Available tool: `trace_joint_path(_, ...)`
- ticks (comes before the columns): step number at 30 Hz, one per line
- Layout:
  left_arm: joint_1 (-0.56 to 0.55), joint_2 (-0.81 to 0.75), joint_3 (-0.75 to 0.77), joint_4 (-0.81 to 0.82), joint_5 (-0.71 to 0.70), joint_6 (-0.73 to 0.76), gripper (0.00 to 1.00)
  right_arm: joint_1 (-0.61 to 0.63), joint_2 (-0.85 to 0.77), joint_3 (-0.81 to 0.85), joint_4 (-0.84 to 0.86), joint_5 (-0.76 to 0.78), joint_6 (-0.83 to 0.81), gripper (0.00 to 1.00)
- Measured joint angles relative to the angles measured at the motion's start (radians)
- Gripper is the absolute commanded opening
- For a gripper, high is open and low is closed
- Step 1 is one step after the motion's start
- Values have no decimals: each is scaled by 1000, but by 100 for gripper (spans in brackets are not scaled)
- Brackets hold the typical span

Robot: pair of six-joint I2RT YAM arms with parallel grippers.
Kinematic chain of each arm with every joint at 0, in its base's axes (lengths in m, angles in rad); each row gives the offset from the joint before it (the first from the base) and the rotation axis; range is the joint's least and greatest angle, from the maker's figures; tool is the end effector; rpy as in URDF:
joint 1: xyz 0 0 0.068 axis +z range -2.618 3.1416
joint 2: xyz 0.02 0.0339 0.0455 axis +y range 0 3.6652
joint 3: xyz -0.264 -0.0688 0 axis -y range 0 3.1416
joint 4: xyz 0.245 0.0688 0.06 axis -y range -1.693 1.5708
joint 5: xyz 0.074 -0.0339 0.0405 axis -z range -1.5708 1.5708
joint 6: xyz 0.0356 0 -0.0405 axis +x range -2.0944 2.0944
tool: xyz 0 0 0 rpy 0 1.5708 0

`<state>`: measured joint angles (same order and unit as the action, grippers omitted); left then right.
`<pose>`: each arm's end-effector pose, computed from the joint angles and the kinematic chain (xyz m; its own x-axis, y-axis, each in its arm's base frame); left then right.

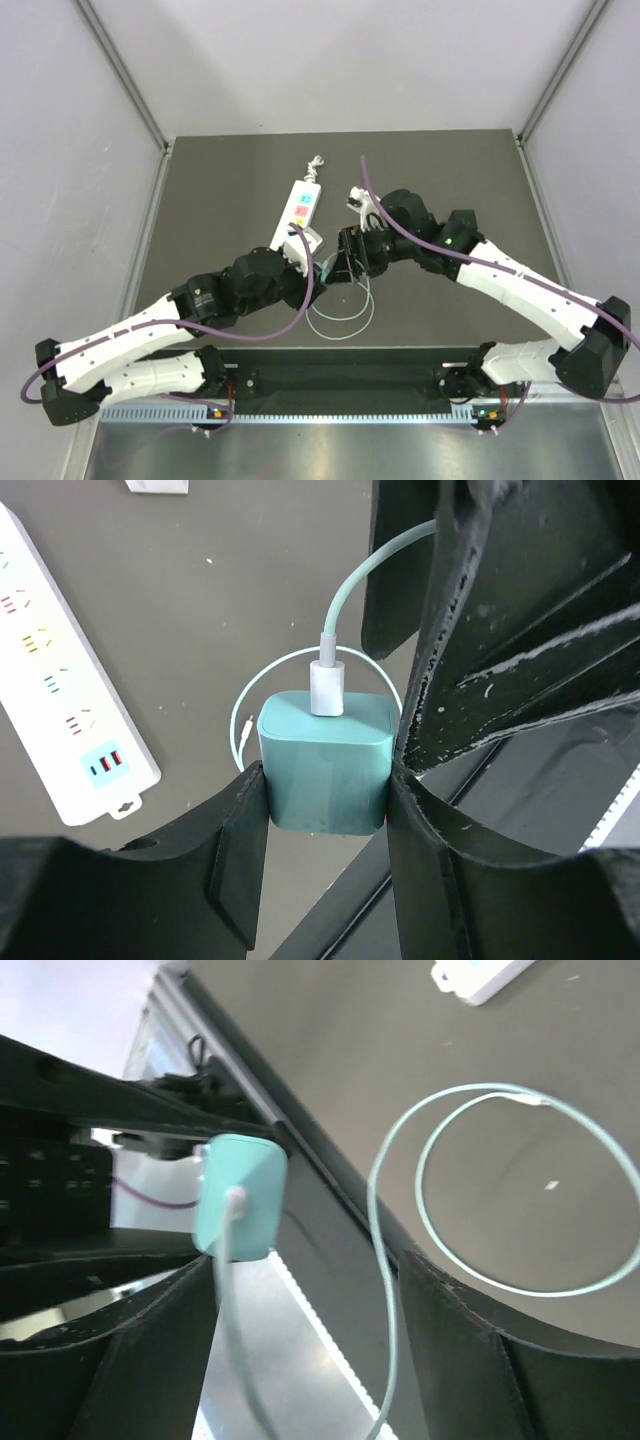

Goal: Insert the plug

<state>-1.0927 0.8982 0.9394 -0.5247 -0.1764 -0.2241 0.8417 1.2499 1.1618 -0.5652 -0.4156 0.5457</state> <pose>0.0950 -0.1697 0.3393 -0.3869 0.2711 -0.8814 0.7350 0.6679 -0.1172 0.1696 0.2114 0.3375 -0.8111 -0.1952 -0.5514 -0.5556 0.5519 0.6219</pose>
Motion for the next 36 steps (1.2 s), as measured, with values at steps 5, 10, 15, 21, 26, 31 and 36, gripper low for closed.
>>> trace_joint_path(5, -1, -1, -18, 1, 8, 19, 0, -7, 34, 0, 62, -80, 39, 69)
trace_joint_path(10, -2, -1, -18, 12, 19, 22, 0, -16, 40, 0, 97, -115, 54, 65)
trace_joint_path(15, -1, -1, -18, 26, 24, 22, 0, -21, 51, 0, 125, -154, 67, 55)
trace_joint_path(21, -1, -1, -18, 28, 28, 27, 0, -21, 86, 0, 147, -201, 78, 37)
trace_joint_path(26, -1, -1, -18, 29, 23, 45, 5, -26, 89, -3, 155, -214, 96, 0)
trace_joint_path(31, -1, 5, -18, 33, 14, 48, 74, -27, 88, -4, 158, -205, 92, 0)
trace_joint_path(36, -1, 27, -18, 41, 20, 23, 78, -85, 44, -54, 182, -138, 76, 0)
